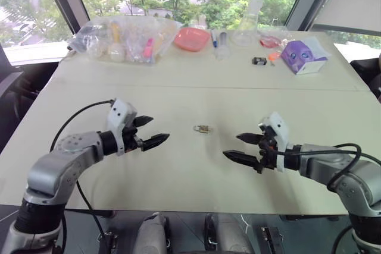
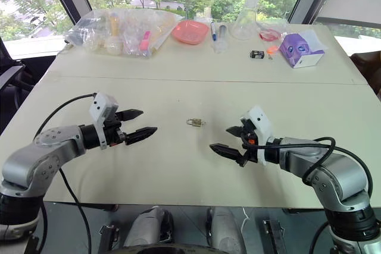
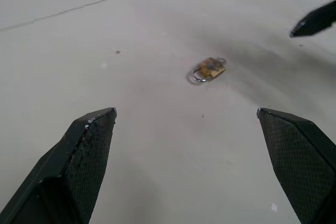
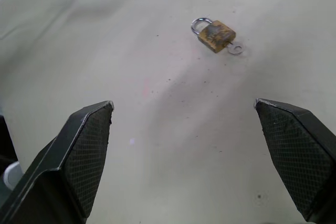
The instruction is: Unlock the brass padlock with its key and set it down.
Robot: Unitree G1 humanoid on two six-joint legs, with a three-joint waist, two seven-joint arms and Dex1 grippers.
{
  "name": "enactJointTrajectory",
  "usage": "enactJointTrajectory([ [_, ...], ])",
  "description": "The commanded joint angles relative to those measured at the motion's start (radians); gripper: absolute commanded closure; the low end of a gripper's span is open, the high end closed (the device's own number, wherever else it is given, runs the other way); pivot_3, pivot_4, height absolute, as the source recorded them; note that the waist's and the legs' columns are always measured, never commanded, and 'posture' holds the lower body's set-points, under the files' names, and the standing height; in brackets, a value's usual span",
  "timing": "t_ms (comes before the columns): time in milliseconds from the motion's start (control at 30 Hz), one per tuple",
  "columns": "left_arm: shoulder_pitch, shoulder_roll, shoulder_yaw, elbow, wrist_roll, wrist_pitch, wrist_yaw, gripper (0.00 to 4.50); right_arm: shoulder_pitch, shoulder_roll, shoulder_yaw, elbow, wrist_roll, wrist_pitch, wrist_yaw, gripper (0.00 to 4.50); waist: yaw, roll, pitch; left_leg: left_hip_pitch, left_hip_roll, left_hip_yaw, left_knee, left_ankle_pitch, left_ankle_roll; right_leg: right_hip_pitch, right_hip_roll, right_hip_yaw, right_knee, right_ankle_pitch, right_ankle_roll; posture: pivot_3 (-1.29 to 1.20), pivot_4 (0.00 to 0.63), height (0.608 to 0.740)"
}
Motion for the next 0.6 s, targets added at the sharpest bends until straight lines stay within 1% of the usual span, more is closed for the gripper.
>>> enactJointTrajectory([
  [33,-0.107,0.045,-0.086,0.09,0.089,-0.103,-0.13,0.0,-0.037,-0.009,-0.002,-0.005,-0.027,-0.012,-0.02,0.07,0.0,0.0,0.0,0.0,0.0,0.0,0.0,0.0,0.0,0.0,0.0,0.0,0.0,0.0,0.0,0.0,0.15,0.74],
  [100,-0.23,0.052,-0.174,0.21,0.171,-0.192,-0.234,0.0,-0.046,-0.047,0.031,-0.019,-0.076,-0.037,-0.006,0.07,0.004,0.0,0.0,0.0,0.0,0.001,0.0,0.0,0.0,0.0,0.0,0.0,0.0,0.0,0.0,0.0,0.15,0.74],
  [167,-0.355,0.032,-0.254,0.355,0.256,-0.291,-0.319,0.0,-0.055,-0.064,0.059,-0.036,-0.105,-0.06,0.009,0.07,0.016,0.0,0.0,-0.002,-0.001,0.002,0.0,0.0,0.0,-0.001,0.0,-0.001,0.0,0.0,0.0,0.0,0.15,0.74],
  [233,-0.471,-0.015,-0.317,0.511,0.321,-0.379,-0.388,0.0,-0.057,-0.066,0.075,-0.048,-0.119,-0.076,0.012,0.07,0.022,0.0,0.0,-0.002,-0.001,0.003,0.001,0.0,-0.001,-0.001,0.0,-0.001,-0.001,0.0,0.0,0.0,0.15,0.74],
  [333,-0.646,-0.149,-0.388,0.812,0.414,-0.52,-0.464,0.0,-0.042,-0.038,0.078,-0.079,-0.122,-0.073,-0.017,0.07,0.029,0.0,0.0,-0.004,-0.002,0.003,0.002,0.003,-0.005,-0.001,0.0,-0.002,-0.002,0.0,0.0,0.0,0.15,0.74],
  [400,-0.734,-0.223,-0.417,1.002,0.46,-0.614,-0.533,0.0,-0.025,0.0,0.064,-0.106,-0.109,-0.057,-0.058,0.07,0.028,0.0,0.0,-0.004,-0.002,0.003,0.001,0.002,-0.004,-0.001,0.0,-0.001,-0.003,0.0,0.0,0.0,0.15,0.74],
  [467,-0.814,-0.285,-0.424,1.171,0.491,-0.684,-0.597,0.0,-0.015,0.062,0.046,-0.126,-0.089,-0.041,-0.115,0.07,0.022,-0.002,0.001,-0.005,-0.002,0.003,0.001,0.002,-0.004,-0.002,0.0,-0.002,-0.004,0.0,0.001,0.0,0.15,0.74],
  [533,-0.87,-0.335,-0.419,1.285,0.511,-0.732,-0.655,0.0,-0.001,0.104,0.043,-0.15,-0.084,-0.027,-0.156,0.07,0.018,-0.002,0.001,-0.006,-0.002,0.004,0.001,0.002,-0.004,-0.003,0.0,-0.002,-0.003,0.0,0.001,0.0,0.15,0.74],
  [600,-0.909,-0.382,-0.415,1.362,0.535,-0.773,-0.691,0.0,0.028,0.123,0.043,-0.177,-0.086,-0.018,-0.185,0.07,0.019,-0.002,0.001,-0.006,-0.002,0.003,0.001,0.002,-0.004,-0.004,0.0,-0.002,-0.003,0.0,0.001,0.0,0.15,0.74],
])
